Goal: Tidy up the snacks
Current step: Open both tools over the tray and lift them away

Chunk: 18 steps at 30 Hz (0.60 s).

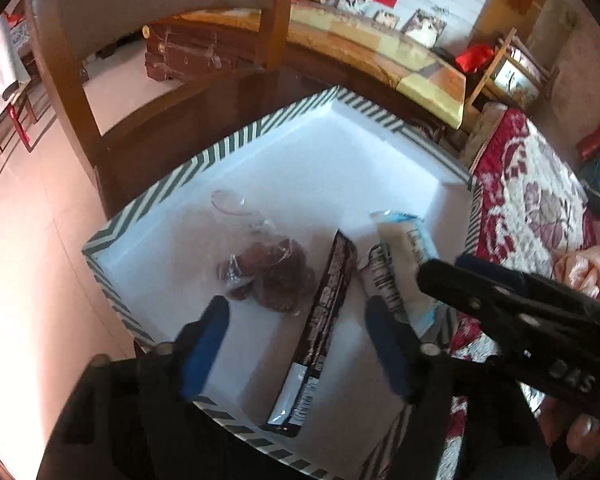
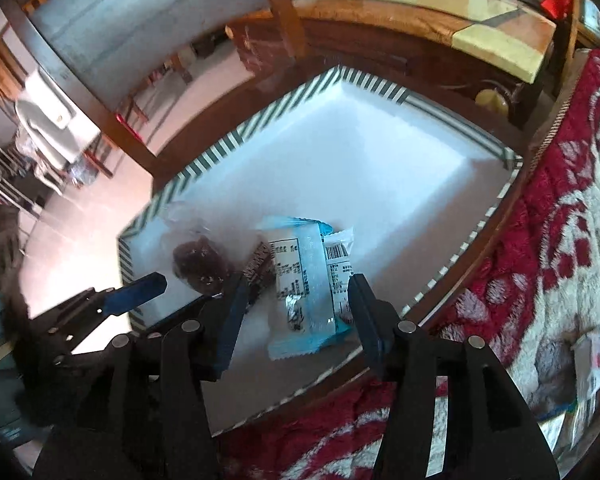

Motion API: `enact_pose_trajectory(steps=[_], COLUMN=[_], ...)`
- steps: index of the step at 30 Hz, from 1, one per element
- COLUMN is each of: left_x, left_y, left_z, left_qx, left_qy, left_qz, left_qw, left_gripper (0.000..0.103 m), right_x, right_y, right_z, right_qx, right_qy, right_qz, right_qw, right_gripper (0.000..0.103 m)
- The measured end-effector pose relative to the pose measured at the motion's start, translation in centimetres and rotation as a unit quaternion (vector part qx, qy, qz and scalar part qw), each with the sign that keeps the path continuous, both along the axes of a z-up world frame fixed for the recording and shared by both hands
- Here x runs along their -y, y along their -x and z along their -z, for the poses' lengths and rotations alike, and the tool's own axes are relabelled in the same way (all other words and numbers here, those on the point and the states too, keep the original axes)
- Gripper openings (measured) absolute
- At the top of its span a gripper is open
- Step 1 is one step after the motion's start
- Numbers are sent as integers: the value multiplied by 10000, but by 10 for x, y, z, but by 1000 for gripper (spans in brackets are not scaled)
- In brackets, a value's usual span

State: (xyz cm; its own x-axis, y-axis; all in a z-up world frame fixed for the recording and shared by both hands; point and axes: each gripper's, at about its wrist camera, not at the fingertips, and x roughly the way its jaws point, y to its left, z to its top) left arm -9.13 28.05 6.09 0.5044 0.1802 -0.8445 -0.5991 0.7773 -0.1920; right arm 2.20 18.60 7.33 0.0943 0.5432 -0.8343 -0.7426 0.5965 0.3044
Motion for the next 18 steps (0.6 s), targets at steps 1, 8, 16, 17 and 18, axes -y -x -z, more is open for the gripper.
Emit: enact_pose_trajectory(steps=[1, 8, 16, 17, 18], left_x=[3, 49, 122, 129, 136], left_y=[1, 3, -6, -7, -8], left_z=[-2, -11, -10, -9, -9], left_qx=[41, 457, 771, 796, 835], left_qy=[-55, -131, -322, -384, -479], left_qz=[23, 560, 1393, 1503, 1610], left_qw=[10000, 9973, 9867, 9847, 9822], left_gripper=[79, 87, 90, 90, 90], right_x=[7, 83, 205, 220, 235], right_y=[2, 21, 49, 53, 57], right_z=[-4, -27, -39, -39, -39], right_qx=[24, 331, 1209, 1274, 1320], right_qy=[-81, -781, -741, -754, -771], right_qz=[38, 604, 1211, 1289, 1360], right_qw=[10000, 9946, 9825, 9805, 9788], right_gripper=[52, 52, 52, 52, 53])
